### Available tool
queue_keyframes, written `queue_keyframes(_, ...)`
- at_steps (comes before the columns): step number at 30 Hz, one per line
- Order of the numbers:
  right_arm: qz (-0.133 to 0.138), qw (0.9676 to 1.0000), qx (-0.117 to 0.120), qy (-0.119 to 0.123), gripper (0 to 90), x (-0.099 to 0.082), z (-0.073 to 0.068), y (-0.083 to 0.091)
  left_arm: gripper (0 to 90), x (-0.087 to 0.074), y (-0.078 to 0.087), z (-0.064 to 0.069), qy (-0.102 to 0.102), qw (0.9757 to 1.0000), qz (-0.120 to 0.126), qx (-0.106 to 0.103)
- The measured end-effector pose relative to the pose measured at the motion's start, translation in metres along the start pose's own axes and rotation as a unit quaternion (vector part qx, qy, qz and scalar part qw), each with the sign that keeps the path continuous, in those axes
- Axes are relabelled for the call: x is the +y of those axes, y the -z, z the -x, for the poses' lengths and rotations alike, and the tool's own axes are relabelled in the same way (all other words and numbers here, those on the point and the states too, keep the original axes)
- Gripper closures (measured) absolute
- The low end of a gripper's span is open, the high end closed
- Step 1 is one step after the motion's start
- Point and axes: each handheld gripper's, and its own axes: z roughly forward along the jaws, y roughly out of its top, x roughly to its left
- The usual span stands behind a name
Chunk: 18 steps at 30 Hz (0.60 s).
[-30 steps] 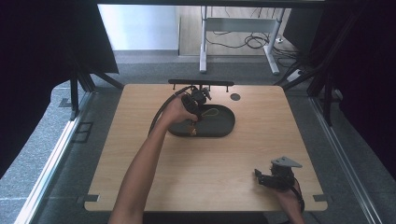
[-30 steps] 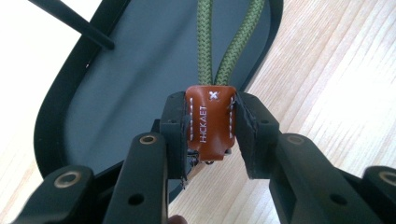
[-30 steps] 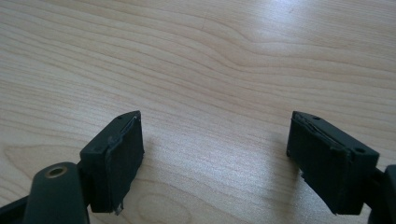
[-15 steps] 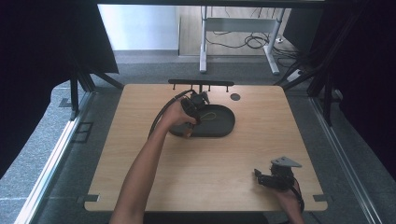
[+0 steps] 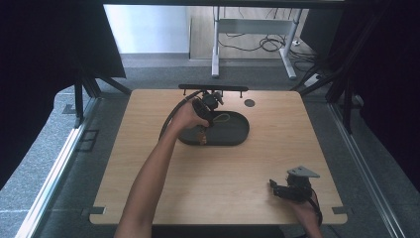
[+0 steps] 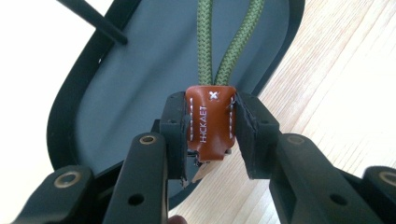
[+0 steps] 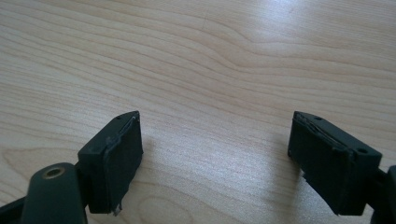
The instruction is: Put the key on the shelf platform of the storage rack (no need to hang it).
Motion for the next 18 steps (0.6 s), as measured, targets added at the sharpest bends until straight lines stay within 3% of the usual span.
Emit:
queue_keyframes(8, 0.001, 1.0000, 0.000, 0.001, 18.3, 0.000, 0.000, 0.000, 66.3, 0.003, -0.005, 0.001, 0.000, 1.0000, -0.005, 0.005)
queue_keyframes(18, 0.000, 1.0000, 0.000, 0.000, 18.3, 0.000, 0.000, 0.000, 66.3, 0.005, 0.009, -0.004, 0.007, 0.9998, 0.007, 0.019)
